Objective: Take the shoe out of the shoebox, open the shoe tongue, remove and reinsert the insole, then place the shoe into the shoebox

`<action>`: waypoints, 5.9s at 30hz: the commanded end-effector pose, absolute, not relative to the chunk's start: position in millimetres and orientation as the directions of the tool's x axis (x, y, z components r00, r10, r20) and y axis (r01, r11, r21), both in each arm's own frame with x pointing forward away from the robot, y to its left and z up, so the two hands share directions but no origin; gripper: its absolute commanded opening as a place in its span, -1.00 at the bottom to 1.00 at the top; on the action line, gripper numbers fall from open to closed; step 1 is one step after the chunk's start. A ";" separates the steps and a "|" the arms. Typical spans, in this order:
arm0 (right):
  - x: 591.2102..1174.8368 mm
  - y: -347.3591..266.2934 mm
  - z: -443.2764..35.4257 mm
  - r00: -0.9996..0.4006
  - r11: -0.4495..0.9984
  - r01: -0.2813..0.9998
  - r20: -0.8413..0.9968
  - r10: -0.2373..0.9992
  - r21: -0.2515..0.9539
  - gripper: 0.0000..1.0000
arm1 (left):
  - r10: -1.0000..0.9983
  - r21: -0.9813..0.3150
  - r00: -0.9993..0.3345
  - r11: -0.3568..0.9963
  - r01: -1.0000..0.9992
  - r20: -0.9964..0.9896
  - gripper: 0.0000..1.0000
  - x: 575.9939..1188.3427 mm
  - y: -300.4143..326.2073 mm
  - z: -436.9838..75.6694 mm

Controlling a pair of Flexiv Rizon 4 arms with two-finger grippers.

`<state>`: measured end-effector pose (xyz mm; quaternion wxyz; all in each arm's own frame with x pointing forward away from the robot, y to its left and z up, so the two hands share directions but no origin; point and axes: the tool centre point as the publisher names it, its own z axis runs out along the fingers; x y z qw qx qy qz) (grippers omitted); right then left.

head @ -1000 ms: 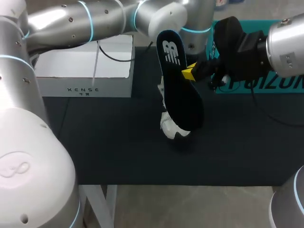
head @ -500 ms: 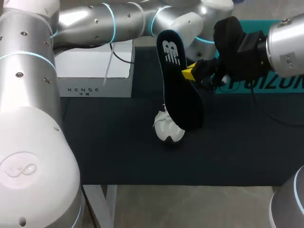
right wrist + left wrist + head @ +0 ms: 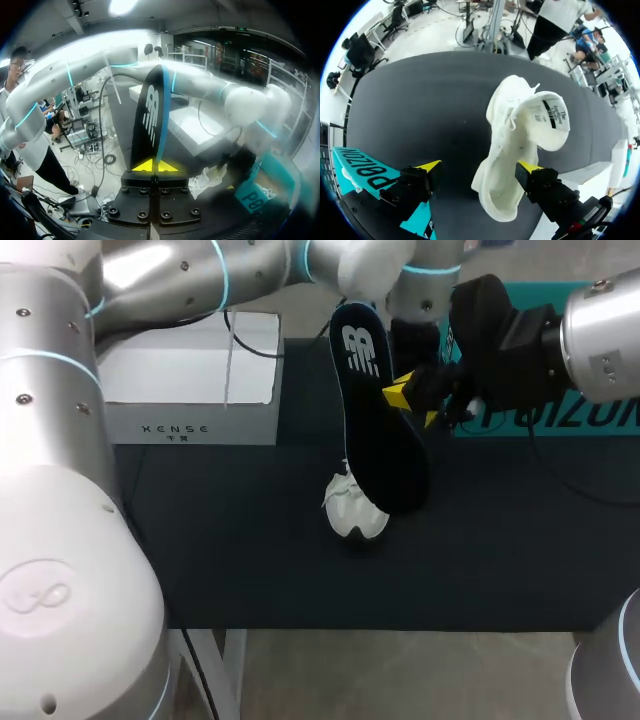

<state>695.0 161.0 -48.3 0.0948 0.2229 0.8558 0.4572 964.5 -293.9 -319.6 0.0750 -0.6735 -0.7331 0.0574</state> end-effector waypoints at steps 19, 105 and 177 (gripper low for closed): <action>697.7 164.6 -49.5 -0.882 0.483 0.296 0.042 0.469 0.824 -1.00 | 0.794 -0.010 0.061 -0.084 0.996 -0.604 1.00 971.4 -246.5 -204.5; 972.2 92.5 -94.4 0.016 -0.011 1.000 0.880 0.474 -0.013 -1.00 | 0.218 0.258 0.255 -0.013 0.966 -0.942 1.00 929.2 -220.0 -94.6; 973.7 58.5 -99.5 0.159 -0.239 0.968 0.912 0.378 -0.070 1.00 | 0.112 0.025 0.027 -0.021 0.999 -0.993 -1.00 963.7 -249.2 -131.8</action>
